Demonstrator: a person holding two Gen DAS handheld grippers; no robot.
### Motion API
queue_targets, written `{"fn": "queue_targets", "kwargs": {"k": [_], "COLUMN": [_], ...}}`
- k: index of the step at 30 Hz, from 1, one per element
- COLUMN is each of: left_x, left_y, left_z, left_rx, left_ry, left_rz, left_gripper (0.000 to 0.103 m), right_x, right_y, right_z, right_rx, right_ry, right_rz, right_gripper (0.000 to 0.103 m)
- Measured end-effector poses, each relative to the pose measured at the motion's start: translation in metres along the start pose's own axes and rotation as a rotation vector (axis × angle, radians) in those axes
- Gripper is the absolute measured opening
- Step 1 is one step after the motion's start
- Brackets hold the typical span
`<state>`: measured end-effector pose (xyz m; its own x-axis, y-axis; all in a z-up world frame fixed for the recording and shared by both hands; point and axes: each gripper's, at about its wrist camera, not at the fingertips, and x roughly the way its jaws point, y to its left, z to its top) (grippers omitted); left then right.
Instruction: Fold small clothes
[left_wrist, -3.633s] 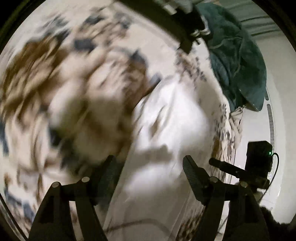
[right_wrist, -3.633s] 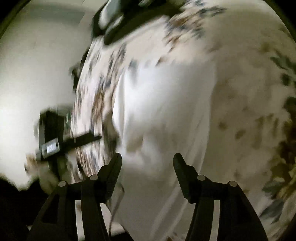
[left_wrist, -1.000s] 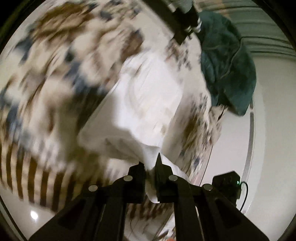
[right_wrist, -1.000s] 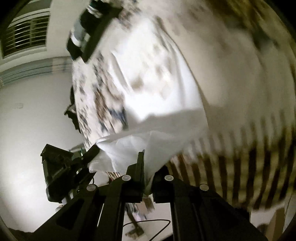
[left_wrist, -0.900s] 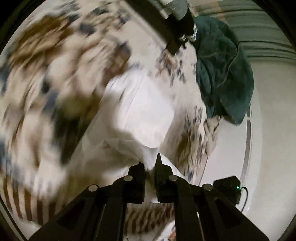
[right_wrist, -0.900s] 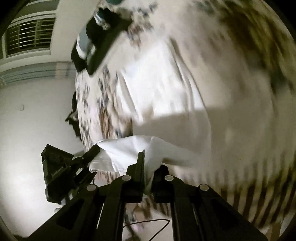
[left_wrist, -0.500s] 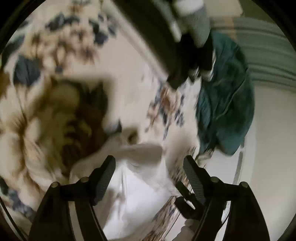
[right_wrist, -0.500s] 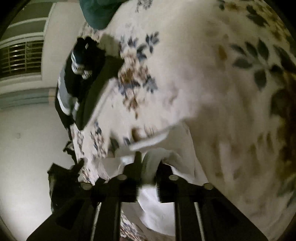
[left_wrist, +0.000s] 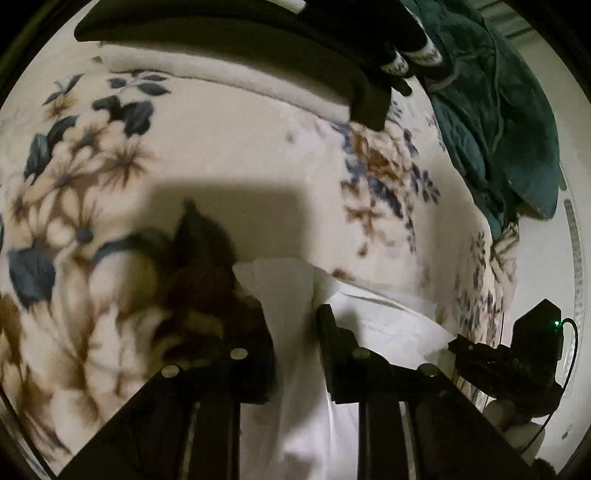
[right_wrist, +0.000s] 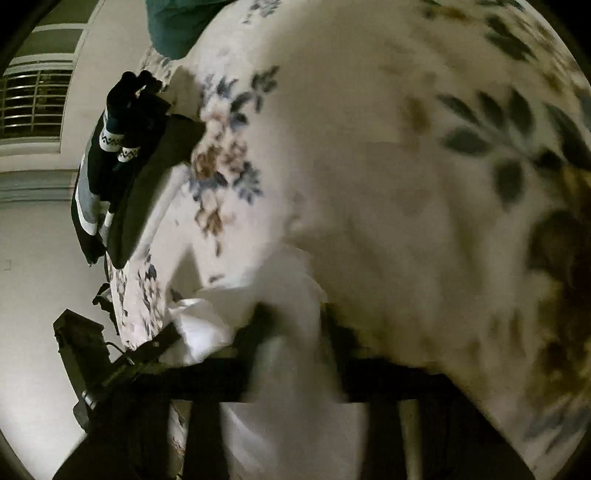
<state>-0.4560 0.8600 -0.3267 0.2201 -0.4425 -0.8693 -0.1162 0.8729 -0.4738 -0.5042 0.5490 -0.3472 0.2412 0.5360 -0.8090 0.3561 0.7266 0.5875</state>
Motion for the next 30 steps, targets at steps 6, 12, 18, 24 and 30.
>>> {"fn": "queue_targets", "kwargs": {"k": [6, 12, 18, 24, 30], "left_x": [0.008, -0.004, 0.003, 0.005, 0.004], "left_y": [0.035, 0.030, 0.028, 0.024, 0.013], "left_z": [0.017, 0.006, 0.004, 0.013, 0.012], "left_rx": [-0.203, -0.155, -0.123, -0.120, -0.085], "left_ry": [0.039, 0.052, 0.075, 0.080, 0.077], "left_rz": [-0.097, -0.095, -0.067, -0.058, -0.068], "left_gripper": [0.023, 0.053, 0.053, 0.053, 0.051], "right_x": [-0.009, -0.032, -0.007, 0.016, -0.017], "right_y": [0.005, 0.016, 0.029, 0.027, 0.022], "right_z": [0.021, 0.011, -0.003, 0.053, 0.040], "right_rx": [0.004, -0.104, -0.233, -0.069, -0.066], "right_ry": [-0.086, -0.072, 0.068, -0.062, -0.007], "right_rz": [-0.154, -0.121, -0.159, -0.177, -0.031], "right_gripper": [0.022, 0.045, 0.045, 0.045, 0.045]}}
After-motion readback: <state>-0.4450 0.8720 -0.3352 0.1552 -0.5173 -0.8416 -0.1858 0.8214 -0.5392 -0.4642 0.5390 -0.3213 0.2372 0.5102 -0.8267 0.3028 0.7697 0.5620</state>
